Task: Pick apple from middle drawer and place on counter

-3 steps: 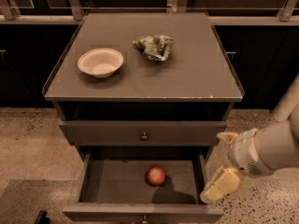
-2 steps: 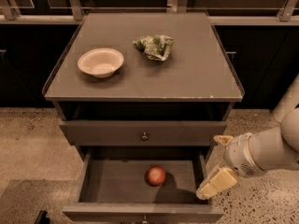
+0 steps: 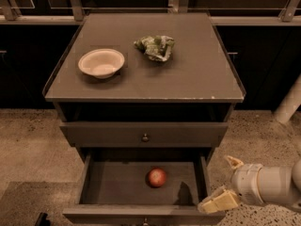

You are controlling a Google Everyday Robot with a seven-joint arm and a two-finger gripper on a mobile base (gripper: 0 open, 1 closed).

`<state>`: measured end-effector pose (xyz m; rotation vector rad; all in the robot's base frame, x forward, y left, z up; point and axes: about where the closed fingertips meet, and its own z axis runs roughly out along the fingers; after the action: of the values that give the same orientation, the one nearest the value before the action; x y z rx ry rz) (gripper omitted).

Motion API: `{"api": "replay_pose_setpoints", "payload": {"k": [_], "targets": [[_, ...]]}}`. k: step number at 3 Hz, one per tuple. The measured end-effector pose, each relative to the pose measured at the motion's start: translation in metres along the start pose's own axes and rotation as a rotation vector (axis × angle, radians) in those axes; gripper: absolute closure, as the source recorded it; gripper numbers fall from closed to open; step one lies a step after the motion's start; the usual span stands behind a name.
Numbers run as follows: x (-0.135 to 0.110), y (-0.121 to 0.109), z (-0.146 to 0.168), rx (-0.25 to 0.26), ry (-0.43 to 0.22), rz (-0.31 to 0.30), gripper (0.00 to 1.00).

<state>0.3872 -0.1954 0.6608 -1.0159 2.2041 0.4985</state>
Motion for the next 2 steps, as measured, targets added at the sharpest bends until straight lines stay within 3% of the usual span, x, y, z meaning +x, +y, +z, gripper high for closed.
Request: {"api": "replay_pose_setpoints", "payload": {"k": [1, 2], "targets": [[0.021, -0.028, 0.039, 0.016, -0.117, 0.029, 0.00], [0.041, -0.022, 0.063, -0.033, -0.131, 0.066, 0.00]]}}
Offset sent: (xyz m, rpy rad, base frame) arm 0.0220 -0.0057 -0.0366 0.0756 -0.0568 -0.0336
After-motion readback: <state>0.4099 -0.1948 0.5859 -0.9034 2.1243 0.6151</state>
